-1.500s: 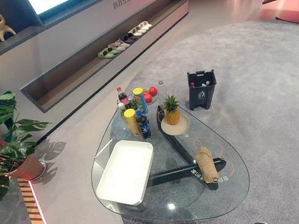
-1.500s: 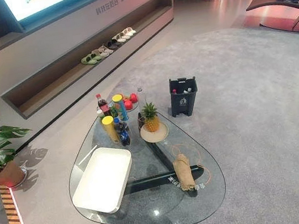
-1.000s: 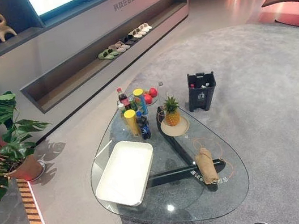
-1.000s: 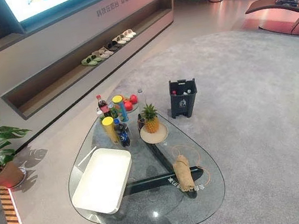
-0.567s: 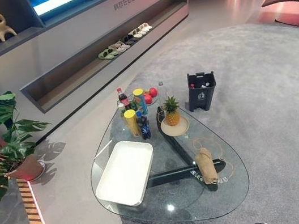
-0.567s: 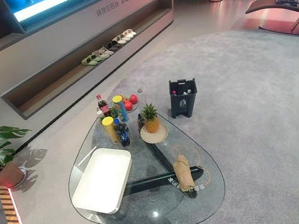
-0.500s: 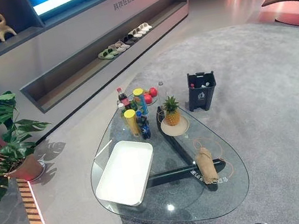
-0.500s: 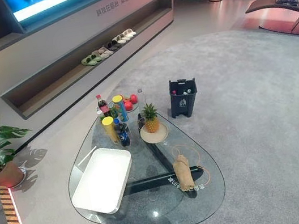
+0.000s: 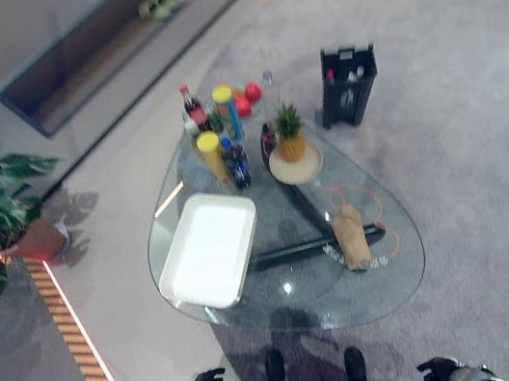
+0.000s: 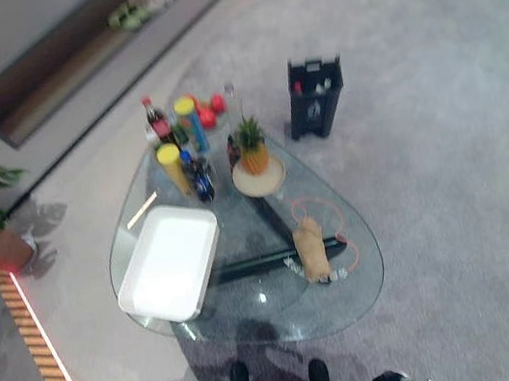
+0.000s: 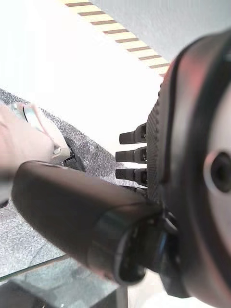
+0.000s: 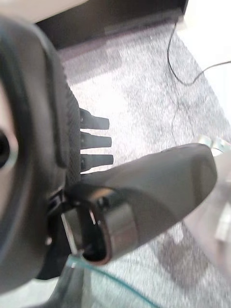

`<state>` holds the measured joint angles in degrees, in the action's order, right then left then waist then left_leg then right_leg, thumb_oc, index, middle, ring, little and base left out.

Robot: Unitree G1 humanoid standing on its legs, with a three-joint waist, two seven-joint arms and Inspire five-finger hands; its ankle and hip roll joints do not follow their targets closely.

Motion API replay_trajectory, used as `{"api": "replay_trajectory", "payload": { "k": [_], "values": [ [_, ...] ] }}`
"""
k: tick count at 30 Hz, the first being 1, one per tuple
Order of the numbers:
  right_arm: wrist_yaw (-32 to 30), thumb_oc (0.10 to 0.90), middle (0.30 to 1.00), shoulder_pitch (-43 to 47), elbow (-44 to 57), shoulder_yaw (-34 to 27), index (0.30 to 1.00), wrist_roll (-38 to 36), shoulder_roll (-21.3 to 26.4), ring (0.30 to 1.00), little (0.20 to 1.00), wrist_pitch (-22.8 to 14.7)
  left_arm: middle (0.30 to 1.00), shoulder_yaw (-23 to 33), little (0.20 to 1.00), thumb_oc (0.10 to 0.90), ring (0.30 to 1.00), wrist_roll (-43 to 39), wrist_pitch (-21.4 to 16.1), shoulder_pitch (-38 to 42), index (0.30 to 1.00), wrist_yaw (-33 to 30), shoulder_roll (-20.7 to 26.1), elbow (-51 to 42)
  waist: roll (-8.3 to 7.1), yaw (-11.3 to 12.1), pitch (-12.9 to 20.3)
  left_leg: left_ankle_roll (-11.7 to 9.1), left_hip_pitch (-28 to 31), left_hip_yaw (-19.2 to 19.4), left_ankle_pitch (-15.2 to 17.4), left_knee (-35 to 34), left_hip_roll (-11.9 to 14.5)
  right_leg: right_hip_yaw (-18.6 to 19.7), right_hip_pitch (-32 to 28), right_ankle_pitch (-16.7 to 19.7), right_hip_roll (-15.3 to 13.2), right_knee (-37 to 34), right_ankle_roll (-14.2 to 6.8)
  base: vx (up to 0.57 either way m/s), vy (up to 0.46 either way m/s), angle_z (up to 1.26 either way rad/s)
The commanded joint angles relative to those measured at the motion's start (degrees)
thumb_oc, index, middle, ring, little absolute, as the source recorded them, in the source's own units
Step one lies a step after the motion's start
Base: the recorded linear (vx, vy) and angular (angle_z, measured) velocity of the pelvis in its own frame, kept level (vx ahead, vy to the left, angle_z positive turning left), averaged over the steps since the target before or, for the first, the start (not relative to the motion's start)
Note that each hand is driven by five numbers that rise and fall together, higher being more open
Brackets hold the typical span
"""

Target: Wipe the table with a cloth and put it in the basket.

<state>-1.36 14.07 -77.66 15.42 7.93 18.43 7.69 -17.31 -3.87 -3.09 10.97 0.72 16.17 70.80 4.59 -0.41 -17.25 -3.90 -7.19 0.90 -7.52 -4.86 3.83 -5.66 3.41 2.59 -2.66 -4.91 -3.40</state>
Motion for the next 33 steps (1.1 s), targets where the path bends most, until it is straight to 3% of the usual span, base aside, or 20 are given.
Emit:
{"api": "replay_trajectory", "payload": {
  "k": [1, 6, 9, 12, 17, 22, 27, 33],
  "values": [
    [-1.6, 0.800, 0.900, 2.5, -0.5, 2.1, 0.900, -4.1, 1.6, 0.900, 0.900, 1.4, 0.900, 0.8, 0.900, 0.800, 0.900, -5.4, -1.6, 3.6, 0.900, -1.4, 1.9, 1.4, -2.17, -0.5, -2.7, 1.6, -1.1, -0.5, 2.9, -0.1, -2.8, 2.0, 4.5, 3.1, -1.1, -0.1, -1.5, -0.10, -0.001, -0.04],
    [-2.0, 0.800, 0.900, 7.3, 0.8, 3.1, 0.900, -6.9, 3.3, 0.900, 0.900, 2.6, 0.900, 2.0, 0.900, 0.800, 0.900, -13.9, -2.0, 8.5, 0.900, 0.3, 3.1, -0.4, -2.05, 0.3, -8.5, 1.1, -7.1, -1.6, 0.1, 0.8, -3.3, 1.8, 11.9, 2.3, -0.7, 6.0, -0.6, -0.16, 0.008, -0.02],
    [-2.6, 0.800, 0.900, 8.0, 1.1, 3.2, 0.900, -8.1, 3.5, 0.900, 0.900, 2.6, 0.900, 2.2, 0.900, 0.800, 0.900, -16.2, -2.0, 9.8, 0.900, 1.0, 3.7, -0.9, -1.95, 0.2, -9.6, 1.3, -9.7, -1.9, 0.1, 3.1, -3.9, 2.0, 14.9, 1.5, -0.6, 9.1, -0.3, -0.12, -0.005, 0.00],
    [-4.0, 0.800, 0.900, 10.0, 2.0, 3.3, 0.900, -10.4, 3.8, 0.900, 0.900, 2.6, 0.900, 1.6, 0.900, 0.800, 0.900, -17.9, -2.8, 12.2, 0.900, 0.2, 4.1, -2.5, -1.95, 0.2, -11.6, 1.7, -18.5, -2.5, 1.8, 12.5, -5.6, 1.7, 23.0, -0.4, -1.4, 16.9, -0.1, -0.21, -0.033, 0.15],
    [-5.0, 0.800, 0.900, 12.2, 3.0, 3.5, 0.900, -11.9, 4.2, 0.900, 0.900, 2.6, 0.900, 1.4, 0.900, 0.800, 0.900, -17.7, -1.5, 13.4, 0.900, -0.1, 4.8, -3.9, -2.06, -0.2, -12.5, 2.0, -27.2, -2.4, 4.6, 22.4, -6.3, 2.2, 30.7, -2.3, -1.4, 23.7, 0.5, -0.12, -0.029, 0.18],
    [-6.6, 0.800, 0.900, 13.9, 4.0, 3.8, 0.900, -13.2, 4.4, 0.900, 0.900, 2.4, 0.900, 1.3, 0.900, 0.800, 0.900, -18.1, -0.5, 14.0, 0.900, -0.7, 5.3, -4.5, -2.21, -0.4, -12.5, 2.6, -34.7, -2.2, 8.7, 32.0, -5.4, 3.0, 38.2, -5.4, -0.7, 31.6, 1.6, -0.05, -0.017, 0.05],
    [-7.3, 0.800, 0.900, 14.4, 4.0, 3.4, 0.900, -13.7, 4.7, 0.900, 0.900, 1.2, 0.900, 0.7, 0.900, 0.800, 0.900, -18.4, -1.8, 14.1, 0.900, 0.0, 5.1, -4.1, -2.08, -0.2, -12.5, 2.9, -38.8, -2.0, 10.7, 36.8, -5.0, 2.8, 42.5, -7.5, -0.6, 37.8, 2.3, -0.01, -0.009, -0.09],
    [-7.9, 0.800, 0.900, 15.1, 4.3, 3.2, 0.900, -14.3, 4.8, 0.900, 0.900, 0.7, 0.900, 0.1, 0.900, 0.800, 0.900, -17.9, -2.2, 14.1, 0.900, -0.1, 4.6, -4.3, -2.14, -0.1, -12.5, 2.9, -40.8, -2.0, 11.5, 38.9, -5.0, 2.6, 44.4, -7.8, -0.7, 39.7, 2.4, 0.00, 0.001, -0.01]
  ]
}}
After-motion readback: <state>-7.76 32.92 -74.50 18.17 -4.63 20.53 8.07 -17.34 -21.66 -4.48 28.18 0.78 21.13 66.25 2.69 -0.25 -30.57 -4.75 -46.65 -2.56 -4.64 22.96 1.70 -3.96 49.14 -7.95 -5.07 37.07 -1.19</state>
